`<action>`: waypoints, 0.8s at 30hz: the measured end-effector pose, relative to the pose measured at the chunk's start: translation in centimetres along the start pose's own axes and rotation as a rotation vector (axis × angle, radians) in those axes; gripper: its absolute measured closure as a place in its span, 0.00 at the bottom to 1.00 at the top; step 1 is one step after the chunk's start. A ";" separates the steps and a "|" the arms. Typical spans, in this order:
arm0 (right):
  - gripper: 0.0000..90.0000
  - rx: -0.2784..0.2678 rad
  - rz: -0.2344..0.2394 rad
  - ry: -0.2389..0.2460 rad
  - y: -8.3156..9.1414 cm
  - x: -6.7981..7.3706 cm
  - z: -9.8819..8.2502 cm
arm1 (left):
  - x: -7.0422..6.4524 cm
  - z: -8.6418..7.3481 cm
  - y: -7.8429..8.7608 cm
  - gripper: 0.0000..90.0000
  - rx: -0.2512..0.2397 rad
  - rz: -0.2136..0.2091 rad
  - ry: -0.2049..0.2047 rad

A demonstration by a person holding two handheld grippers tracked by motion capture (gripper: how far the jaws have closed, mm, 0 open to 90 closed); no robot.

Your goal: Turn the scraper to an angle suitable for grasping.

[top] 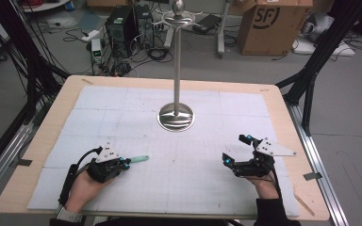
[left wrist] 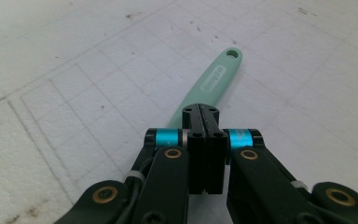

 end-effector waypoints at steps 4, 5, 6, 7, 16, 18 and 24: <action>0.00 0.004 0.002 -0.004 0.0 0.1 0.0 | 0.7 0.2 -0.5 1.00 -0.007 0.027 0.015; 0.00 0.003 0.002 0.001 -0.1 0.1 0.0 | 0.9 0.2 -0.5 1.00 -0.004 0.031 0.020; 0.00 0.002 0.002 0.001 -0.1 0.1 0.0 | 1.0 0.2 -0.6 1.00 -0.005 0.039 0.020; 0.00 0.003 0.002 0.002 -0.1 0.1 0.0 | 1.0 0.2 -0.6 1.00 -0.005 0.039 0.020; 0.00 0.007 0.003 0.003 -0.2 0.1 -0.1 | 2.1 0.5 -1.2 1.00 -0.008 0.084 0.037; 0.00 0.006 0.006 0.001 -0.2 0.2 -0.1 | 2.3 0.4 -1.1 1.00 -0.008 0.084 0.037; 0.00 0.002 -0.002 -0.003 0.0 0.0 -0.1 | 4.3 0.4 1.6 1.00 -0.093 0.081 0.154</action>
Point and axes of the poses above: each handheld gripper's, and its own axes: y roughly backward along the jaws, z roughly out of its top, x roughly to its left, the point moved 6 cm from there along -y, roughly forward along the jaws, and after that the axes turned 12 degrees about z, right-handed, at the moved point
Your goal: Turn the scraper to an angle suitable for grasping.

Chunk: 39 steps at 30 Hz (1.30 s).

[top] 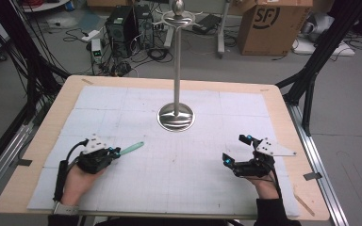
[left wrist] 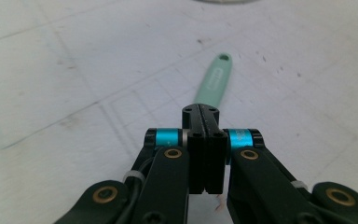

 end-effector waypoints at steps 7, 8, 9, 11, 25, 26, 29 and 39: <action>0.00 0.019 -0.003 -0.004 -0.2 0.1 -0.3 | 0.6 -0.1 3.9 0.96 -0.135 -0.109 -0.002; 0.00 0.019 -0.002 0.000 -0.2 0.1 -0.2 | 0.6 -0.1 3.9 0.94 -0.135 -0.109 -0.002; 0.00 0.017 -0.002 0.002 -0.2 0.1 -0.2 | 0.5 -0.2 4.7 0.91 -0.174 -0.129 -0.021; 0.00 0.013 -0.002 0.006 -0.1 0.0 -0.2 | 0.5 -0.2 5.1 0.87 -0.186 -0.134 -0.027; 0.00 0.005 -0.002 -0.002 0.1 0.0 -0.1 | 2.0 -0.9 8.1 0.19 -0.355 -0.170 -0.048; 0.00 0.006 -0.001 -0.002 0.1 -0.1 -0.1 | 2.0 -0.9 8.2 0.20 -0.352 -0.171 -0.043; 0.00 0.006 -0.002 -0.003 0.2 -0.1 -0.1 | 1.9 -0.8 8.2 0.15 -0.348 -0.185 -0.031; 0.00 0.004 -0.002 -0.007 0.2 -0.2 -0.2 | 1.6 -0.7 7.6 0.15 -0.297 -0.210 -0.018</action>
Point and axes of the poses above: each handheld gripper's, and its own axes: y roughly backward along the jaws, z roughly out of its top, x roughly to its left, the point moved 6 cm from there along -y, roughly forward along the jaws, and after that the axes turned 12 degrees about z, right-handed, at the moved point
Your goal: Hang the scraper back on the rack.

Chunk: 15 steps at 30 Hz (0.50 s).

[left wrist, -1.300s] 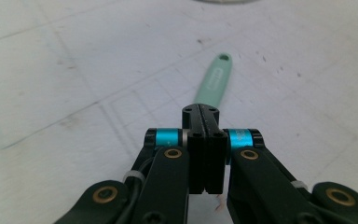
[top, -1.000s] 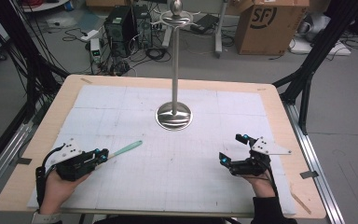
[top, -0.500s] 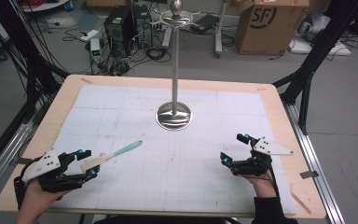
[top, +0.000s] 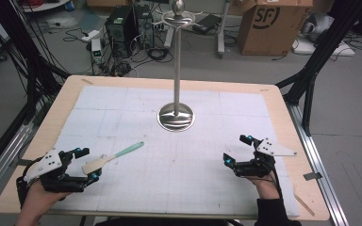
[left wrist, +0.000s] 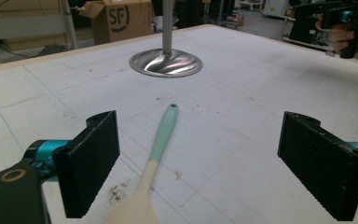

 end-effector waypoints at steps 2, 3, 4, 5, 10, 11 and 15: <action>0.00 -0.003 0.000 0.001 0.0 0.0 0.0 | 0.0 0.2 -0.4 0.15 0.012 -0.001 0.012; 0.00 -0.001 0.000 0.001 0.0 0.0 0.0 | 0.0 0.3 -0.6 0.15 0.029 -0.005 0.016; 0.00 0.002 -0.001 0.002 0.0 0.0 0.0 | 0.2 0.2 -1.2 0.15 0.074 0.010 0.022; 0.00 0.005 0.001 0.002 0.0 0.1 -0.1 | 0.2 0.2 -1.2 0.15 0.074 0.010 0.022; 0.00 0.000 0.006 0.002 0.1 0.2 0.0 | 1.0 0.4 -2.6 0.17 0.165 -0.014 -0.003; 0.00 -0.003 0.005 0.000 0.2 0.2 0.0 | 1.1 0.5 -2.7 0.17 0.169 -0.026 -0.008; 0.00 -0.004 -0.002 -0.005 0.4 0.1 -0.1 | 1.4 0.4 -3.1 0.18 0.205 -0.039 -0.023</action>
Point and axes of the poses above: each handheld gripper's, and its own axes: y roughly backward along the jaws, z roughly out of its top, x roughly to its left, the point moved 6 cm from there along -y, roughly forward along the jaws, and after that the axes turned 12 degrees about z, right-handed, at the moved point
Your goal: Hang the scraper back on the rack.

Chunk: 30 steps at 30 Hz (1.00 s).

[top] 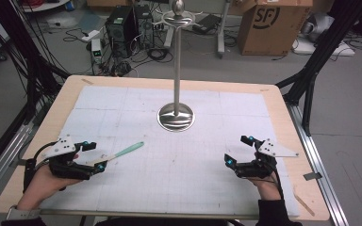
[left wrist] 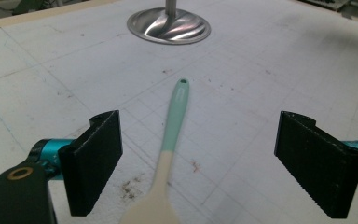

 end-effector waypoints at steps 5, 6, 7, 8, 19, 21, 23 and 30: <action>0.00 0.000 0.005 0.002 0.0 0.1 0.0 | -0.5 0.0 -0.1 0.17 0.019 -0.049 -0.085; 0.00 0.000 0.007 0.003 -0.1 0.1 0.0 | -0.6 0.0 -0.1 0.17 0.027 -0.063 -0.101; 0.00 0.004 0.009 0.001 -0.1 0.2 -0.1 | -0.6 0.3 -0.2 0.17 0.047 -0.073 -0.105; 0.00 0.005 0.007 0.004 -0.1 0.2 -0.1 | -0.5 0.4 -0.2 0.17 0.060 -0.083 -0.110; 0.00 0.004 0.014 0.006 -0.1 0.2 -0.1 | 0.7 -0.1 -2.6 0.20 0.279 -0.106 -0.176; 0.00 0.008 0.016 0.004 -0.2 0.3 -0.1 | 0.8 -0.2 -2.8 0.21 0.292 -0.116 -0.174; 0.00 0.011 0.017 0.006 -0.2 0.3 -0.1 | 0.9 -0.3 -3.1 0.23 0.322 -0.110 -0.194; 0.00 0.010 0.023 0.007 -0.4 0.3 -0.1 | 1.2 0.1 -3.3 0.29 0.396 -0.140 -0.255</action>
Point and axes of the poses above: each handheld gripper's, and its own axes: y roughly backward along the jaws, z roughly out of its top, x roughly to its left, the point moved 6 cm from there along -y, roughly forward along the jaws, and after that the axes turned 12 degrees about z, right-handed, at the moved point
